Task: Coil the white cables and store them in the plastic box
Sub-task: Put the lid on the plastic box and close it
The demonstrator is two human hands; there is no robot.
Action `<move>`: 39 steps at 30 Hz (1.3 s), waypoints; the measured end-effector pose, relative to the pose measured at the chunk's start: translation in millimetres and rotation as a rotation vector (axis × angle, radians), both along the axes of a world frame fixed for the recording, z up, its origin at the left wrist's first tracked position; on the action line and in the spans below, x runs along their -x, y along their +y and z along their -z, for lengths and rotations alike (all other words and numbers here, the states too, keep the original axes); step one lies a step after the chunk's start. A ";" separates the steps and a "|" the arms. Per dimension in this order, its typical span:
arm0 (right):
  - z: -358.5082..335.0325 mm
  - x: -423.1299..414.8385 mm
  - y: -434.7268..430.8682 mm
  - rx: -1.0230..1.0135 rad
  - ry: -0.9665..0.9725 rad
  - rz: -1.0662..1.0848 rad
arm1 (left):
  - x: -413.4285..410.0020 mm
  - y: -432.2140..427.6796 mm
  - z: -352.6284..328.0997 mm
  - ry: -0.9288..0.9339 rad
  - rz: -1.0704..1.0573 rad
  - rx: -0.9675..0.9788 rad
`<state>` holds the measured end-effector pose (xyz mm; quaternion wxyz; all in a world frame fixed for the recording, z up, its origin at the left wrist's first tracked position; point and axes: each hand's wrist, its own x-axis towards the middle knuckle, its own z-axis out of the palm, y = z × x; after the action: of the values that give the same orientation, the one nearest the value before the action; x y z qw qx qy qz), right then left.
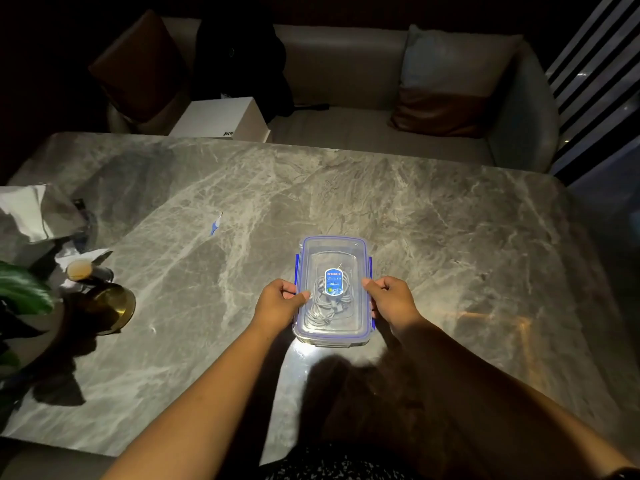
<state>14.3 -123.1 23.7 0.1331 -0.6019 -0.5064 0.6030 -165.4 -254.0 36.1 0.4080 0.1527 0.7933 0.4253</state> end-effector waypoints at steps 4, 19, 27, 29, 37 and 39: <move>-0.8 -4.0 -3.8 -0.023 0.037 0.023 | 4.6 -8.3 7.8 -0.100 -0.035 -0.063; 2.4 -12.6 -13.6 0.129 0.059 0.048 | -5.4 -16.7 18.7 -0.501 -0.272 -0.104; -10.4 -9.8 -17.0 0.008 0.021 -0.004 | -5.6 -13.4 10.1 -0.240 -0.190 -0.108; -12.1 -9.3 -19.9 -0.062 0.000 -0.014 | -6.7 -12.2 10.7 -0.169 -0.176 -0.098; -21.5 -5.8 -37.3 -0.377 -0.210 -0.213 | -20.9 -14.7 7.6 0.226 0.108 -0.179; -19.3 -2.2 -37.0 -0.430 -0.344 -0.274 | -23.3 -13.7 13.6 0.311 0.122 -0.124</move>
<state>16.5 -160.1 43.0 0.0871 -0.5793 -0.7140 0.3835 -142.1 -267.6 22.6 0.2953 0.2895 0.8083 0.4191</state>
